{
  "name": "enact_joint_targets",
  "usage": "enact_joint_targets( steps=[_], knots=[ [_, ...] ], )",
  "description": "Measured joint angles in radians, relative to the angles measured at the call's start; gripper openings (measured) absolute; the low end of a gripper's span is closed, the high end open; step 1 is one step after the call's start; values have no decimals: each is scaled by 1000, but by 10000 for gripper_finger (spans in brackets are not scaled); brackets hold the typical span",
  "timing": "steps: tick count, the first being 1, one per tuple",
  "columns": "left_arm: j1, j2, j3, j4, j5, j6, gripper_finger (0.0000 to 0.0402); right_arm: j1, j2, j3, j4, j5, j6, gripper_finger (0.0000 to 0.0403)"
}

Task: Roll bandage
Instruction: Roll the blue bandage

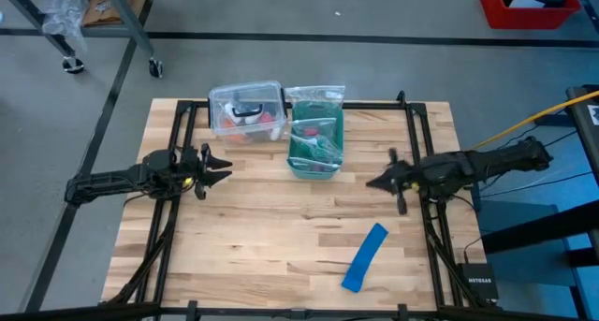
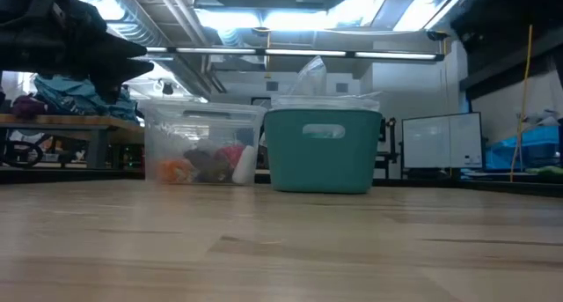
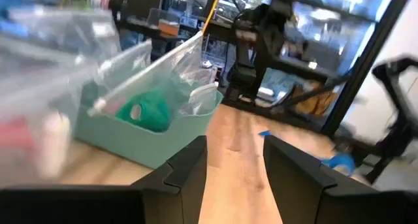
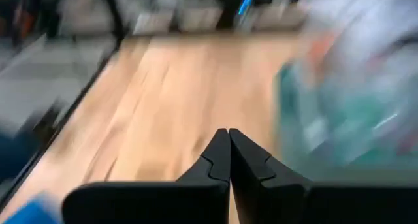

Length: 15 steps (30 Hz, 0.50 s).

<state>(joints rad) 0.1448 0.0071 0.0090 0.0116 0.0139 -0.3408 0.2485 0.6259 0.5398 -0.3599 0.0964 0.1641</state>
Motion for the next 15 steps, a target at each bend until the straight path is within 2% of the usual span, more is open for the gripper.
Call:
enact_joint_targets(
  steps=[3,8,15],
  knots=[
    [0,0,0,-1,-4,-88,143,1,176,59,-104,-122,52,2],
    [-1,0,0,-1,-4,-124,143,1,429,89,-194,-313,75,1],
    [-1,0,0,-1,-3,-124,143,1,671,88,-218,-566,64,1]
  ],
)
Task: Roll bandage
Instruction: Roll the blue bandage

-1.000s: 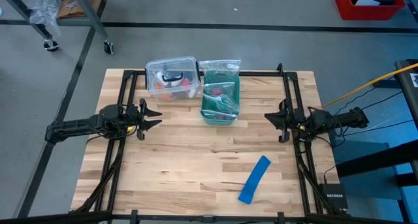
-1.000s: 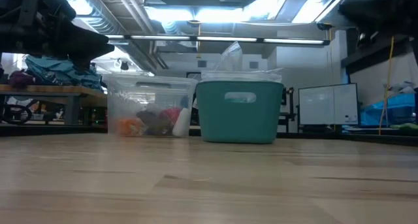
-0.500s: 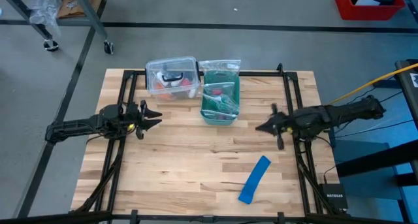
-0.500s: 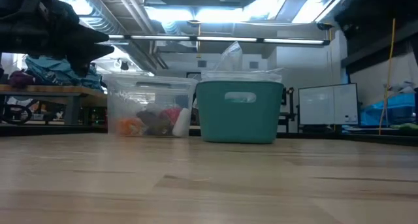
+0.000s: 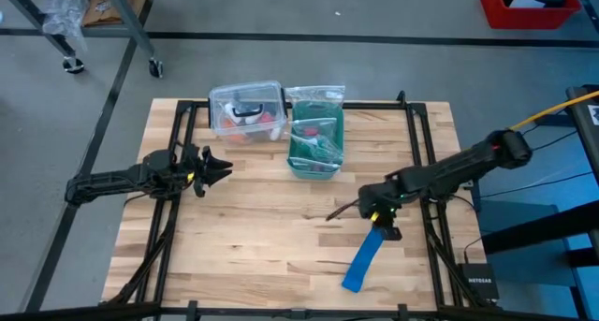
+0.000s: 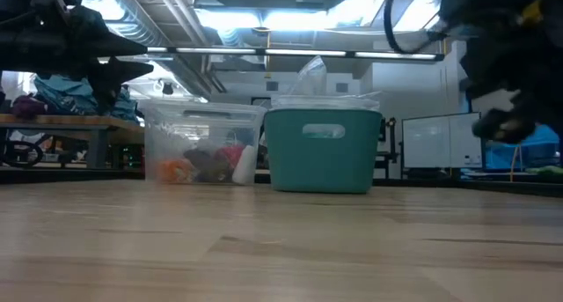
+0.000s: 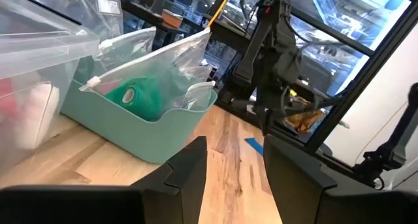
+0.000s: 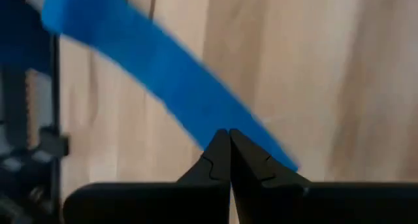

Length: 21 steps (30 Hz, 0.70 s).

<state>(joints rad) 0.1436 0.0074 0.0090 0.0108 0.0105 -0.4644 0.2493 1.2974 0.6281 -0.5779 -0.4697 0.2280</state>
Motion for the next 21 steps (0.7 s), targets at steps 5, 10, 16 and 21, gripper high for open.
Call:
enact_joint_targets(
  steps=[5,10,16,21],
  knots=[
    [0,0,0,0,0,0,143,0,72,0,-7,-44,-16,1],
    [0,0,0,1,13,-71,143,0,89,0,-1,-57,-29,0],
    [-21,7,0,2,21,-76,143,0,89,0,-6,7,-57,0],
    [-35,10,0,2,21,-71,143,0,89,0,-42,53,-58,0]
  ],
)
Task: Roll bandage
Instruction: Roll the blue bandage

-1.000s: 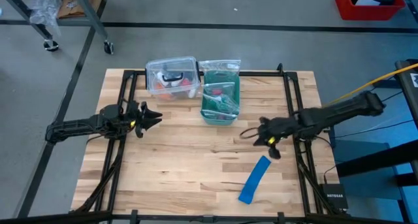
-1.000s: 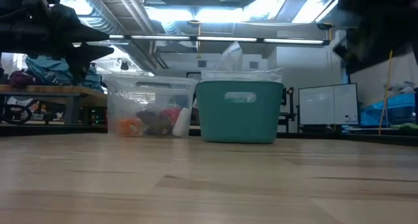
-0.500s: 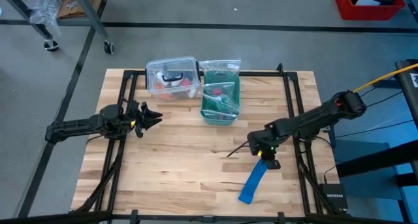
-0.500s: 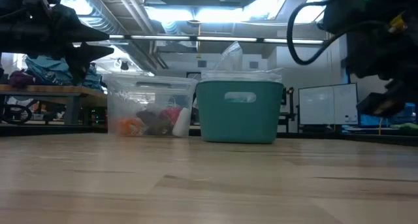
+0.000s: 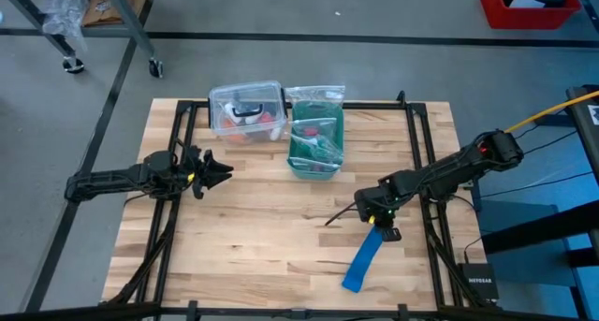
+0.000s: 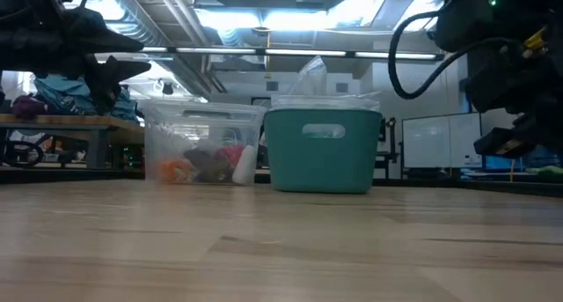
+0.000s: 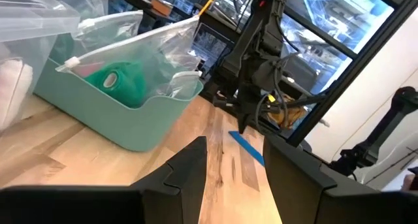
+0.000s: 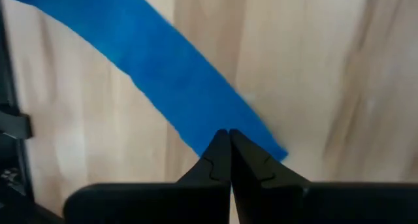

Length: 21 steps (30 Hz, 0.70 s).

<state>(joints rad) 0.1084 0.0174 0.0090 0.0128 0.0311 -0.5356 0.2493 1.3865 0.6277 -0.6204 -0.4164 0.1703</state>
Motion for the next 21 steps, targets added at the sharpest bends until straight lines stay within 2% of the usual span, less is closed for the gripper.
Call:
enact_joint_targets(
  steps=[5,21],
  knots=[
    [-5,0,0,0,-1,0,143,0,0,0,-54,35,0,0],
    [-5,0,0,-1,-2,0,143,0,0,0,-62,36,8,0]
  ],
)
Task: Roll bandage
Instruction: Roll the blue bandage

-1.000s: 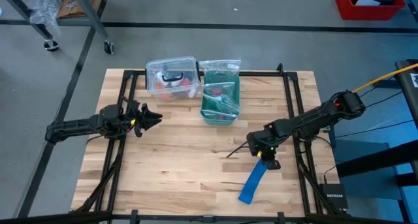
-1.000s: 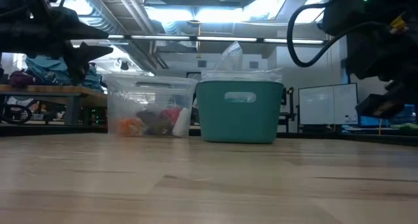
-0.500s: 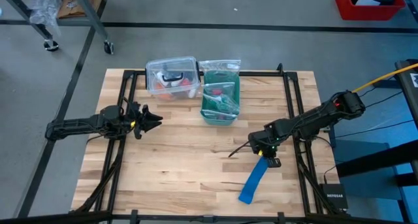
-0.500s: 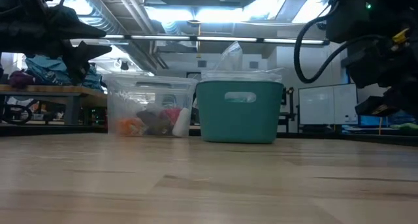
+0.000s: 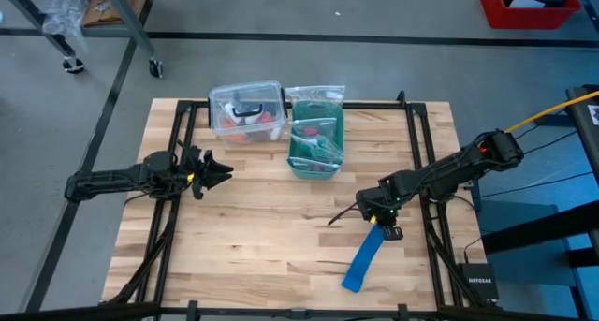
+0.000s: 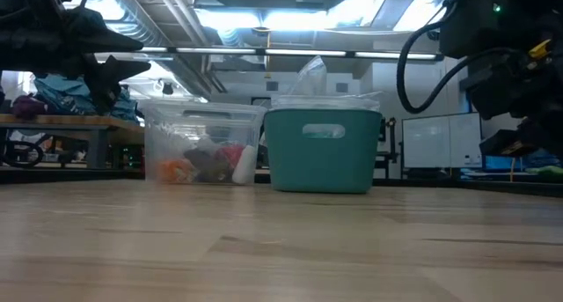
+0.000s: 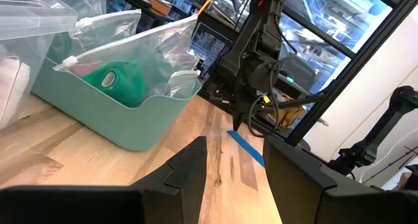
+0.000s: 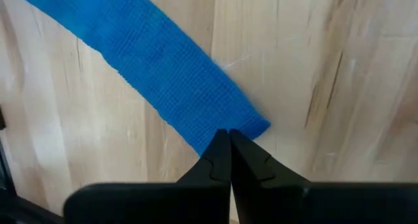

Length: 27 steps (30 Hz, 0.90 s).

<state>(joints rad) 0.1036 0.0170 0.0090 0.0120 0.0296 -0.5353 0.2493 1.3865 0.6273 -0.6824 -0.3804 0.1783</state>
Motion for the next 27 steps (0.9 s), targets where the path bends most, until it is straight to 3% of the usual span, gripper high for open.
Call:
enact_joint_targets(
  steps=[9,15,17,22,27],
  knots=[
    [0,0,0,0,0,37,143,0,0,0,0,98,1,14],
    [0,0,0,0,0,38,143,0,0,0,0,87,0,45],
    [0,0,0,0,0,37,143,0,0,0,0,40,0,49],
    [0,0,0,0,0,37,143,0,0,0,1,-84,6,30],
    [0,0,0,0,-1,10,143,7,23,-1,84,-14,52,6]
  ],
)
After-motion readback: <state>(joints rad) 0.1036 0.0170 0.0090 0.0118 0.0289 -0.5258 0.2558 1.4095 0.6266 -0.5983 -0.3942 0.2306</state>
